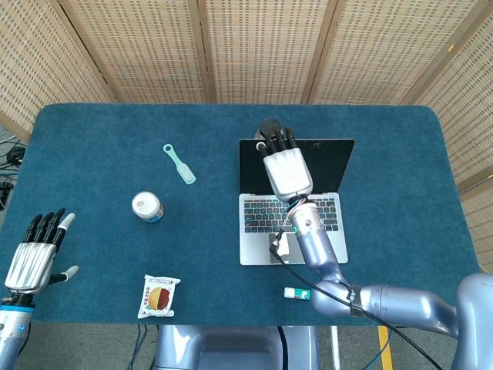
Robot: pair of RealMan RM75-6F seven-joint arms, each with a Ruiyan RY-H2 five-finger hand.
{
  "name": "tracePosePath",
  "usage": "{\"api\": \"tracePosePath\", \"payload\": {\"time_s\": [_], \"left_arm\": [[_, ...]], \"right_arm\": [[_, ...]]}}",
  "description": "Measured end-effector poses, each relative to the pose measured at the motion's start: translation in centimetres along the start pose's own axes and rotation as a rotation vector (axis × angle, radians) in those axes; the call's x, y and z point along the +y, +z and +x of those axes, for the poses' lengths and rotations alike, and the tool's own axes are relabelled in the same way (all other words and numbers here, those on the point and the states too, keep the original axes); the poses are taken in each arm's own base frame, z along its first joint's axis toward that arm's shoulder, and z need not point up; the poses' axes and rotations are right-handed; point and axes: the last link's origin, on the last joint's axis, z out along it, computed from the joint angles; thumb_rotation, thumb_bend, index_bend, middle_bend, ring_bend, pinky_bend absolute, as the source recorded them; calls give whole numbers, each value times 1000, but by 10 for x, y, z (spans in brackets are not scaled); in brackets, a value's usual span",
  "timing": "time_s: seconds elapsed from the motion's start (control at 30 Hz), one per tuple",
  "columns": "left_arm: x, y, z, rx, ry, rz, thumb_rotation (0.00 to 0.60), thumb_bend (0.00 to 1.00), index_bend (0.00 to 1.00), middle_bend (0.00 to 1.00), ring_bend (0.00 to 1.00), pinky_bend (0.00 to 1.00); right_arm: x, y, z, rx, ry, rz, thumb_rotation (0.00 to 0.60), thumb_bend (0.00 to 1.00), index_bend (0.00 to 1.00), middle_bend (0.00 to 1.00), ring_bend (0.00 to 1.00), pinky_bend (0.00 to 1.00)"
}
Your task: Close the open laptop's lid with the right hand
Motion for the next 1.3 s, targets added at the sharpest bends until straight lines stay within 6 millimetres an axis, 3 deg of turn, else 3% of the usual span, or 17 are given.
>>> {"api": "tracePosePath", "payload": {"time_s": [0.43,0.67,1.3], "left_arm": [[4,2,-6,-29,10,-7,600,0,0,0,0,0],[5,4,-7,-28,20,-5,600,0,0,0,0,0],[5,5,-9,-35,22,-5,600,0,0,0,0,0]], "right_arm": [[27,23,5,-24,53,-161,600,1000,204,168,6,25],[38,32,-4,-47,59,-223,600,1000,227,190,28,33],[29,45,-21,-83,98,-241,600,1000,231,192,32,37]]}}
